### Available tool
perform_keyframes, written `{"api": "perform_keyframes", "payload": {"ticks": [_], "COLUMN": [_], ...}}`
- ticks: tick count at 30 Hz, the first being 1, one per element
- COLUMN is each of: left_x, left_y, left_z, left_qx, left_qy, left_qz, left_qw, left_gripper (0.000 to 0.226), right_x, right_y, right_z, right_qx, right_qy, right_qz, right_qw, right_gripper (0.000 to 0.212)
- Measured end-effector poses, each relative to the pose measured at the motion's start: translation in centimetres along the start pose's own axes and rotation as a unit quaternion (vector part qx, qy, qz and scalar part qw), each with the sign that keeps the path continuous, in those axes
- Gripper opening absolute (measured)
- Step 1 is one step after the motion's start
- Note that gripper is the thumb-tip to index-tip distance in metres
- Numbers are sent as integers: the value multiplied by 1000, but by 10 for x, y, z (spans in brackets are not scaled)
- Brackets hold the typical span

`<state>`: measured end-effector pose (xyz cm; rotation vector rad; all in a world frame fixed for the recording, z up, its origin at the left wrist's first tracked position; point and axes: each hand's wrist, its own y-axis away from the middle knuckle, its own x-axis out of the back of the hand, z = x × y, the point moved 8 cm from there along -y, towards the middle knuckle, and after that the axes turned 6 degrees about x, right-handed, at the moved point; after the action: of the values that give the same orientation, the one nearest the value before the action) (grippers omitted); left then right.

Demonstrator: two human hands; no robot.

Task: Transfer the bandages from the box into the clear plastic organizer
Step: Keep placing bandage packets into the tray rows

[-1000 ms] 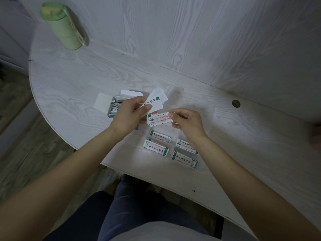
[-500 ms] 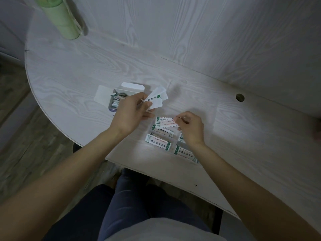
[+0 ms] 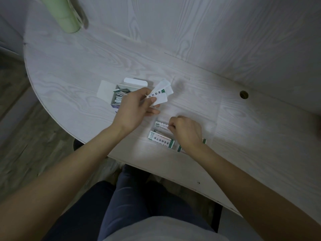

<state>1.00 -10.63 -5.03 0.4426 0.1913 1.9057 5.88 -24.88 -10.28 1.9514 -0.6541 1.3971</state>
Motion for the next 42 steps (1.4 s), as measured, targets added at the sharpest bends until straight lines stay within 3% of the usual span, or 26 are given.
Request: {"api": "perform_keyframes", "payload": {"ticks": [7, 10, 14, 17, 20, 23, 28, 42], "left_x": [0, 1, 1, -2, -5, -11, -12, -7], "left_y": [1, 2, 6, 8, 9, 11, 15, 21], "left_z": [3, 5, 9, 10, 12, 17, 24, 19], "left_qx": [-4, -1, -14, -23, -33, -45, -59, -64], "left_qy": [-5, -15, -50, -69, -83, -87, -73, -79], "left_qz": [-9, -9, -8, -12, -12, -13, -8, -5], "left_qw": [1000, 1000, 999, 997, 996, 995, 996, 995], "left_gripper": [14, 15, 10, 12, 17, 14, 17, 13], "right_x": [-6, -7, 1, 10, 14, 3, -20, -26], "right_y": [-10, -10, -4, 9, 21, 27, 27, 24], "right_z": [-23, -28, -22, -7, -14, -28, -38, -36], "right_qx": [73, 94, 82, 33, 78, 126, 117, 69], "right_qy": [156, 165, 121, -20, -112, -76, 11, -40], "right_qz": [-81, -104, -59, -12, 15, -30, -82, -81], "right_qw": [982, 976, 987, 999, 991, 989, 990, 993], "right_gripper": [17, 22, 19, 26, 22, 26, 46, 52]}}
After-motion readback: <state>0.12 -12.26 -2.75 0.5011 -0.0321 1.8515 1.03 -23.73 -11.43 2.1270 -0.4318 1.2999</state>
